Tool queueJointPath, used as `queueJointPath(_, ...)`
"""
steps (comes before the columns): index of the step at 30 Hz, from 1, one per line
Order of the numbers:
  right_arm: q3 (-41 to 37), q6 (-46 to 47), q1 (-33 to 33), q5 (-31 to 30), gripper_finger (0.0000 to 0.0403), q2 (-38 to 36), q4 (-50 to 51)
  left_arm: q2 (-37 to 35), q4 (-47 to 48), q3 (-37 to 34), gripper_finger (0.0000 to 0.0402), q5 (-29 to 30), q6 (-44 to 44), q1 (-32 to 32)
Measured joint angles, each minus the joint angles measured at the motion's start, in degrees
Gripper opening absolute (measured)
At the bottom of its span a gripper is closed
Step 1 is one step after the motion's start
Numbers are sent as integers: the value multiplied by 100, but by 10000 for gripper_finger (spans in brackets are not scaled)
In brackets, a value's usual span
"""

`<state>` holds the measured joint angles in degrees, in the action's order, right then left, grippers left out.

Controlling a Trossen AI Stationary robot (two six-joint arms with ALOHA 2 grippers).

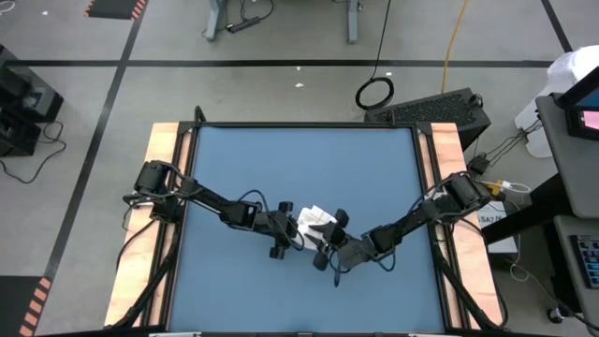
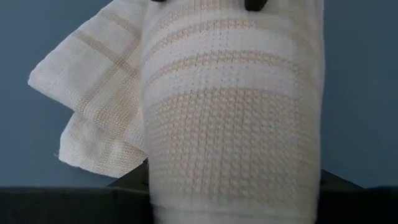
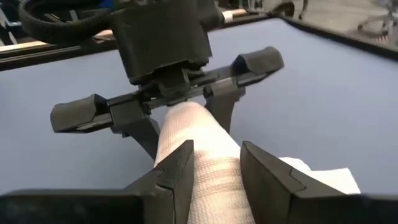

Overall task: Roll towel into tight, uniform cylinder
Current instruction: Roll the white towel

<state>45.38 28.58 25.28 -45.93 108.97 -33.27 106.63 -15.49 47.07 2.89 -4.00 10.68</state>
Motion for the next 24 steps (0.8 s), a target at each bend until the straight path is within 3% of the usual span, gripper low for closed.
queueJointPath(10, 20, 485, 109, 8, 121, 11, 514, 0, -43, -2, 191, 22, -103, 2)
queueJointPath(18, 18, 735, 181, 50, 121, 16, 731, -4, -7, -4, 256, 68, -89, 37)
queueJointPath(24, 14, 887, 220, 84, 121, 20, 802, -522, 750, -24, 305, 68, -78, 37)
